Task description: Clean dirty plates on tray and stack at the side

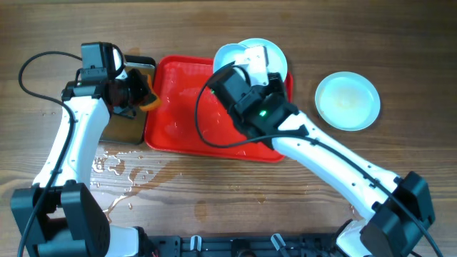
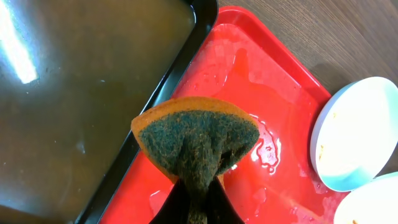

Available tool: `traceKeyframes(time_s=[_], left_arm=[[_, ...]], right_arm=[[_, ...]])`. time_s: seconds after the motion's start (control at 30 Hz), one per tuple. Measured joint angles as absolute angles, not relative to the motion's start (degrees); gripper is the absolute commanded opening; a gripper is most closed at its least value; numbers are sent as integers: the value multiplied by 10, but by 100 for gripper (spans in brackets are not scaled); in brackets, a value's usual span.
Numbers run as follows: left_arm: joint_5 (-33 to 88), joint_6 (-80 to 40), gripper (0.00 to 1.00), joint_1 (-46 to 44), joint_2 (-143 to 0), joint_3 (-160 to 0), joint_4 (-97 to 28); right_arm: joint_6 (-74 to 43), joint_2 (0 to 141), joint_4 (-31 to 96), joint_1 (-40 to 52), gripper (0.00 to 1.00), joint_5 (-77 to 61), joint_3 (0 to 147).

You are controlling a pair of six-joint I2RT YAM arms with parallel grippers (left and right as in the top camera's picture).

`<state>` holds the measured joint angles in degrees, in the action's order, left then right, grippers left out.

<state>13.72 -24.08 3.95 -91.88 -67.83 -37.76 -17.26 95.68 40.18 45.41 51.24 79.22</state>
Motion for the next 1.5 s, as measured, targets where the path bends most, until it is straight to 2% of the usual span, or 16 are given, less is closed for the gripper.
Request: traceKeyframes(time_s=[0.23, 0.57, 0.87, 1.17, 1.5], left_arm=[[134, -244, 4, 22, -919, -678, -376], [124, -332, 4, -108, -921, -620, -270], [102, -411, 4, -125, -940, -571, -203], [48, -420, 4, -191, -1015, -555, -138], [-91, -423, 4, -240, -1049, -562, -109]], right_arm=[[-228, 981, 372, 465, 4, 471, 792], [-304, 1052, 359, 458, 4, 324, 791], [-350, 1066, 351, 389, 4, 178, 791], [-356, 1069, 351, 382, 4, 152, 791], [-358, 1069, 350, 379, 4, 154, 791]])
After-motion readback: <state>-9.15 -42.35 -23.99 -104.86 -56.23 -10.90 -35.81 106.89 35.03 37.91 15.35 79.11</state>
